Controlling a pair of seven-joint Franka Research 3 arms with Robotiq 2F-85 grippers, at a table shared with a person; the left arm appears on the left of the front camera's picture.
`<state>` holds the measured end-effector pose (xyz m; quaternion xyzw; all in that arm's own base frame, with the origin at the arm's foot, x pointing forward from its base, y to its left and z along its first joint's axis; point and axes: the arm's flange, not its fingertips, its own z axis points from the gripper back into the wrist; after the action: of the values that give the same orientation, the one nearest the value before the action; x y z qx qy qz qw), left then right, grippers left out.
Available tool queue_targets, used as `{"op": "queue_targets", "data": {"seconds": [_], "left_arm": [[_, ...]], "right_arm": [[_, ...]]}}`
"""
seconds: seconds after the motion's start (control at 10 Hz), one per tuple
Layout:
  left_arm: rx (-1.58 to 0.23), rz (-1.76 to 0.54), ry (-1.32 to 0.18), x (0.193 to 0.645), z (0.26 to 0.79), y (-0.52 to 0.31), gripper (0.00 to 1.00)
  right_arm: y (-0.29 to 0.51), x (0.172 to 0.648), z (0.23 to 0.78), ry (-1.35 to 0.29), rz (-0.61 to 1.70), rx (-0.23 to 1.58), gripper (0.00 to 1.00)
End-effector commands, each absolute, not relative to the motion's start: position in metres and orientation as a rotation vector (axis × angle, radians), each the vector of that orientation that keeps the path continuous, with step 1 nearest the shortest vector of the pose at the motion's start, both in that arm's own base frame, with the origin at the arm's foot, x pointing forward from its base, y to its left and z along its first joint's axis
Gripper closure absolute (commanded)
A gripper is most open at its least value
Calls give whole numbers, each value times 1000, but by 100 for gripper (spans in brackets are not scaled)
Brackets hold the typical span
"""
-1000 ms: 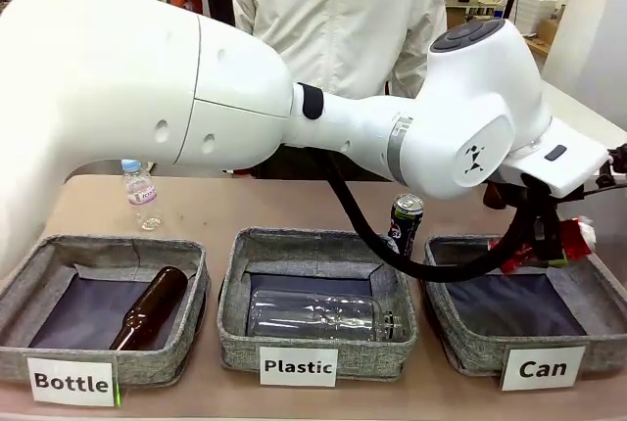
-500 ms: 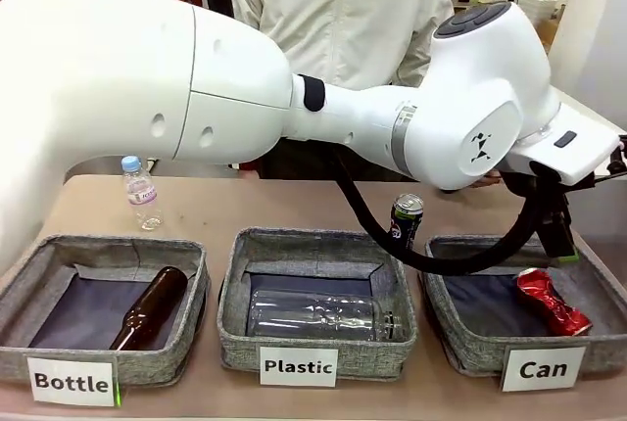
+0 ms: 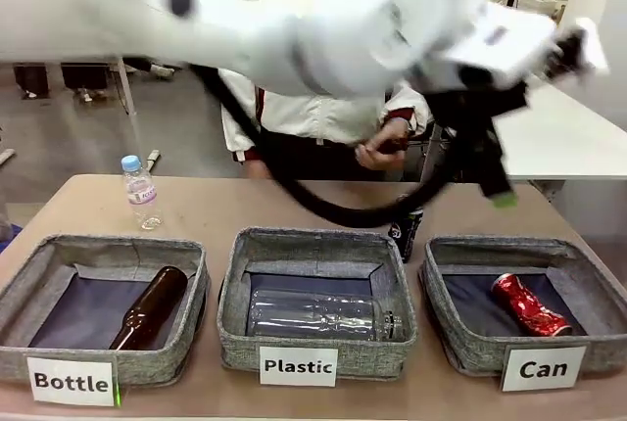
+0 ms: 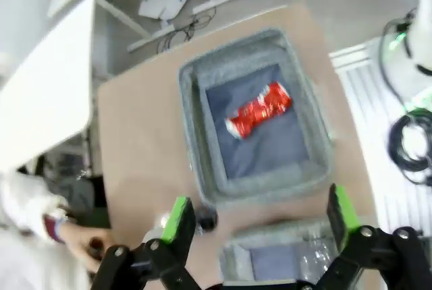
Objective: Sort the can waste into the basket.
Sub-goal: Pick up the can waste from the table and place it in the right Fabric basket.
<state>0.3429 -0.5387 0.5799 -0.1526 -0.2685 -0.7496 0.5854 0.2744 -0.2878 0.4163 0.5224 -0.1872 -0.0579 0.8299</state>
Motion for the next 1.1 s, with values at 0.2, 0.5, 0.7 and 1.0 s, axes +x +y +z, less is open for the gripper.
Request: {"op": "queue_targets", "data": {"seconds": [0.2,0.5,0.7,1.0], "left_arm": [[-360,-1381,-713,285,626,-296,0],[-533,-911,-693,289,617,-119,0],[-814,-583,-648,307,585,-21,0],[-1158,-256,-425,342,519,56,0]], "right_arm": [[-161,319,456,-393,92,1353,0],[-80,330,463,-290,181,1349,0],[-55,328,464,-201,176,1344,0],[-50,330,455,-169,128,1350,0]]}}
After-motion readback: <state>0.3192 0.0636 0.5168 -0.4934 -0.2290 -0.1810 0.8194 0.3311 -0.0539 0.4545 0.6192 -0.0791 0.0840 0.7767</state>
